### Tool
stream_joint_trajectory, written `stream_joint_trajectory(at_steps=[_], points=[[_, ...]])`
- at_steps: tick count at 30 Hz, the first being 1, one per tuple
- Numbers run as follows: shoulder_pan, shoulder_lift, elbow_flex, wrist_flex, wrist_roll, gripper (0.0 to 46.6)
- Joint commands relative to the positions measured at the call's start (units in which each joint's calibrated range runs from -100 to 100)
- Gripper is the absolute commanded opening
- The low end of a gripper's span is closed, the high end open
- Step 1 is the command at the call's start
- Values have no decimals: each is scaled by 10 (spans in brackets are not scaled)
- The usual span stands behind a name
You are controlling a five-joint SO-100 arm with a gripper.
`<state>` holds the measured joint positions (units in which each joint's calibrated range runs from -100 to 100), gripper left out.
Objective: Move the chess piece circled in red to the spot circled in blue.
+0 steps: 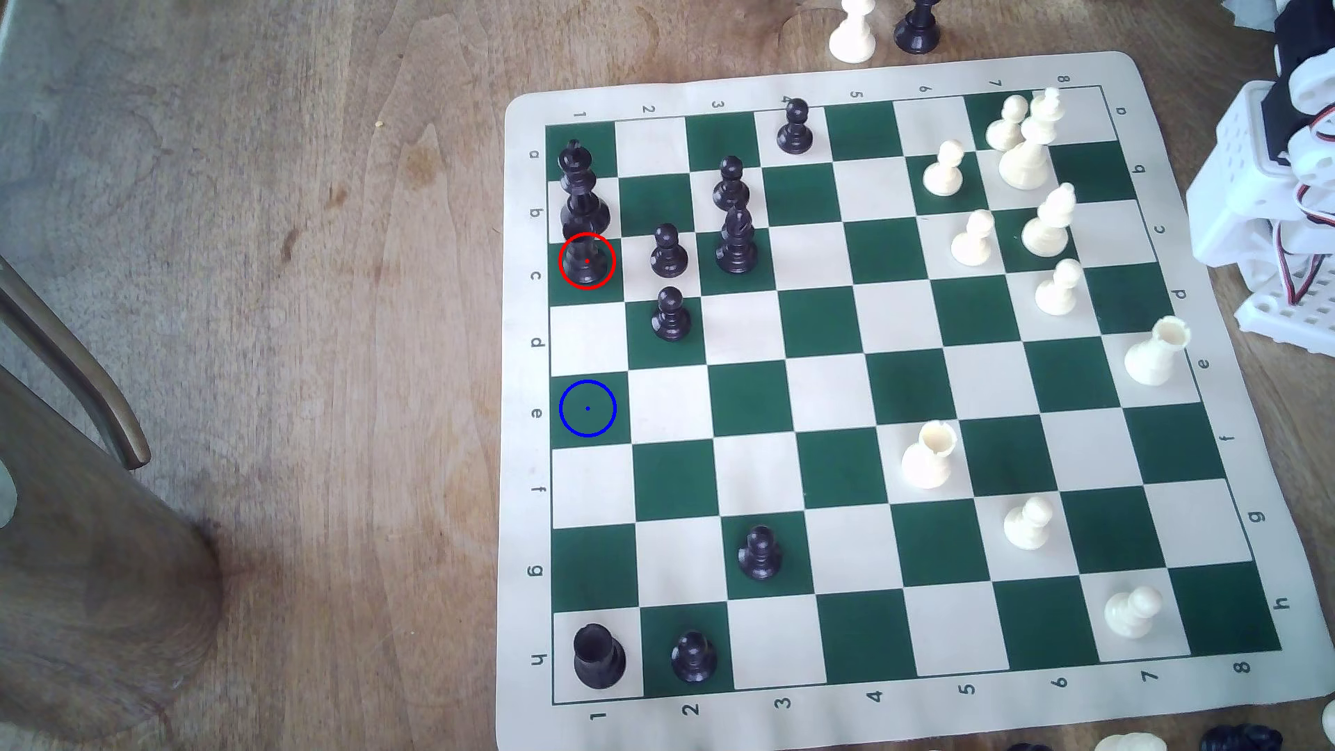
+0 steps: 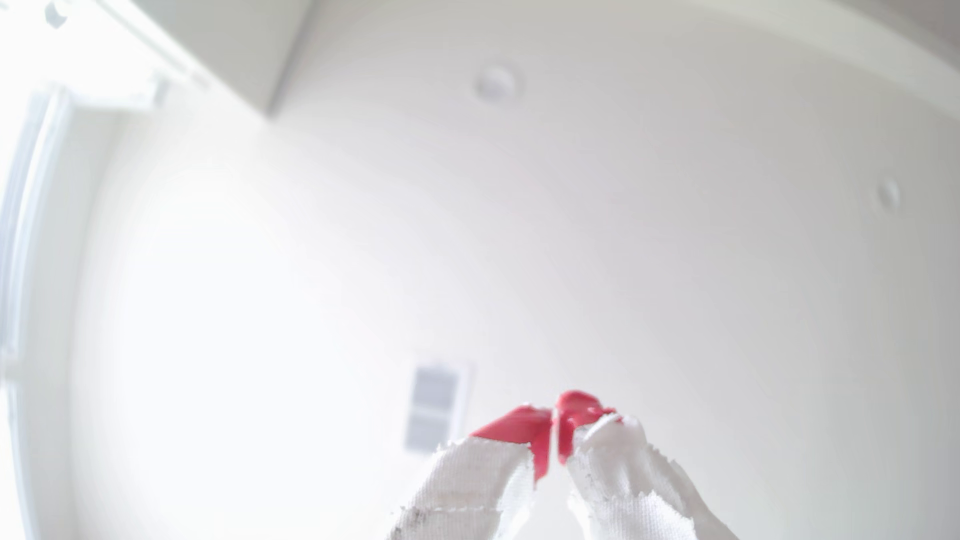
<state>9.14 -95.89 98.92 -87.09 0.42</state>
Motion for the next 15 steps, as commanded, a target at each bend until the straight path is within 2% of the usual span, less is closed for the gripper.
stream_joint_trajectory(at_steps=[1, 2, 4, 8, 13, 15], points=[[-21, 1, 10, 229, 1, 2], [-32, 1, 10, 292, 13, 2], [-48, 1, 10, 424, 77, 2], [-75, 1, 7, 529, 77, 2], [-103, 27, -146, 828, 63, 1], [-106, 44, -185, 881, 63, 1]])
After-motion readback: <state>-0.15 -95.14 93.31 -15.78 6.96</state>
